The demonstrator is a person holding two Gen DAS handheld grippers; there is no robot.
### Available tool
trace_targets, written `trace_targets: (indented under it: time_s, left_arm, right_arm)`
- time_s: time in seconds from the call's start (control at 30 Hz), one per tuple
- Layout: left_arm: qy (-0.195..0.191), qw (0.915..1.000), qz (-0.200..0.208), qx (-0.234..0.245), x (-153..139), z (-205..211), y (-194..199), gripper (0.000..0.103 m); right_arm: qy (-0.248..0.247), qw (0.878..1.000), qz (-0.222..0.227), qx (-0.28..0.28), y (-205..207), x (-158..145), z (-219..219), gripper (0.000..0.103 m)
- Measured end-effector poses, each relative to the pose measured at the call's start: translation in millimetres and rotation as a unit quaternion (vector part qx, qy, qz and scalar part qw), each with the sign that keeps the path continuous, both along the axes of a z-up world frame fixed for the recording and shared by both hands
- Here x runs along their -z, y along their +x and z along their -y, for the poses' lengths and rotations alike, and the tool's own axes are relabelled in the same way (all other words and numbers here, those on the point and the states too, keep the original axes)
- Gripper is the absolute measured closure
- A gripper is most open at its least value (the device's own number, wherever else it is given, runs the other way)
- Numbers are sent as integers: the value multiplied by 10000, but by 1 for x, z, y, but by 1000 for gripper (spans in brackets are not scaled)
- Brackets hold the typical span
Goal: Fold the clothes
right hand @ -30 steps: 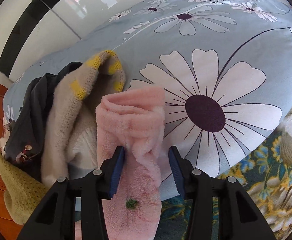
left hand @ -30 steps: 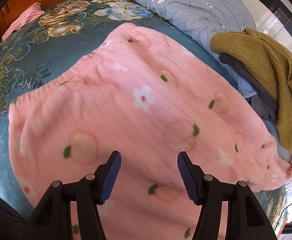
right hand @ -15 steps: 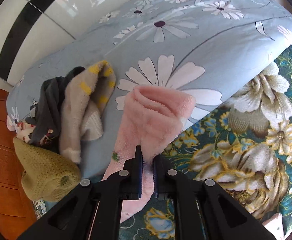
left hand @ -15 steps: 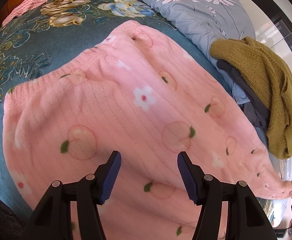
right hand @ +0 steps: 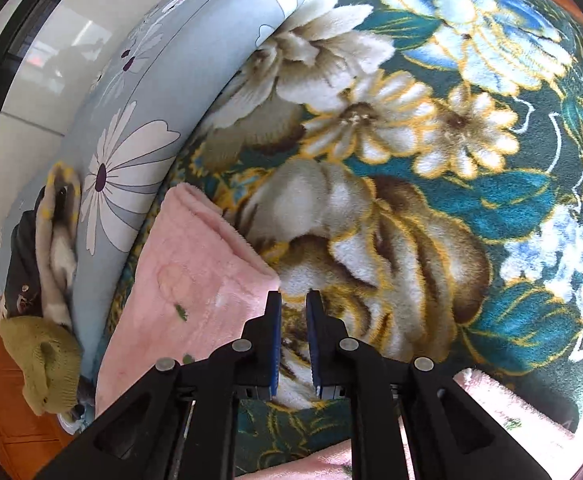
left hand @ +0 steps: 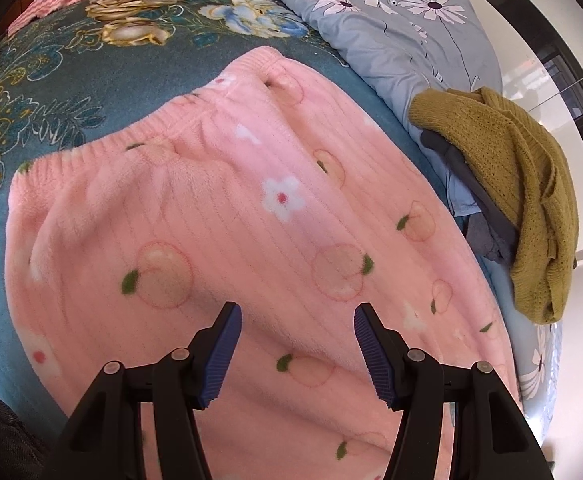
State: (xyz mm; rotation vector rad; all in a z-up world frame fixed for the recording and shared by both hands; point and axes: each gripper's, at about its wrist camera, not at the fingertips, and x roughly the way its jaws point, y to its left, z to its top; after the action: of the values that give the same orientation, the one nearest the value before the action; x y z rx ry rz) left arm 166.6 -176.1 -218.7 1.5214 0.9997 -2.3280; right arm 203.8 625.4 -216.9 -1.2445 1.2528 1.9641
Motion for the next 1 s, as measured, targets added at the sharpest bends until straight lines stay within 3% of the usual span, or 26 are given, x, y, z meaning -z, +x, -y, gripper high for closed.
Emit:
trace_targets:
  time_s: [0.07,0.13,0.17,0.4,0.47,0.5,0.6,0.67,0.73,0.9,1.0]
  left_arm:
    - [-21,10000,-17,11,-2,-1,0,40]
    - [-69,10000,-57,41,-4,-2,0,40]
    - [-93,9999,-73,56,-5,-3,0,40]
    - [-173,9998,-103,1,-9,0,3,40]
    - [-150,9998,-115,-46,-8,2,5,40]
    - [-149,9998,-110,-55,-8,2,6,40]
    - [-201,9997,-108,-60,-10,2,7,40]
    - [-219,9996,-139,-109,-11,4,8,40]
    - [-139,9997,-118,-145,-9,5,8,40]
    - [-236,9997,-108,-27,-10,-1,7,40]
    - [-319,9995,-83,-2,-10,-1,7,40]
  right_arm:
    - [16,9998,-180,54,2,-4,-4,90]
    - [-84,9998,-166,83,-3,-2,-4,71]
    - [-126,9998,-112,52,-6,1,-2,68]
    - [-128,9999,52,-4,-33,20,22,63]
    - [-231,9997,-44,-13,-40,17,28,74]
    - [-355,9992,-149,-115,-45,15,31,100]
    - [-69,9975,-550,-431,-56,-19,39,100]
    - [401,9924,-1061,-481,-51,-55,34,101]
    - [797,9903,-1068,-381,-45,-72,19,101]
    - [660,9974,-269,-136,-34,-31,-5,101]
    - [485,9986,-194,-60,-26,-11,-4,99]
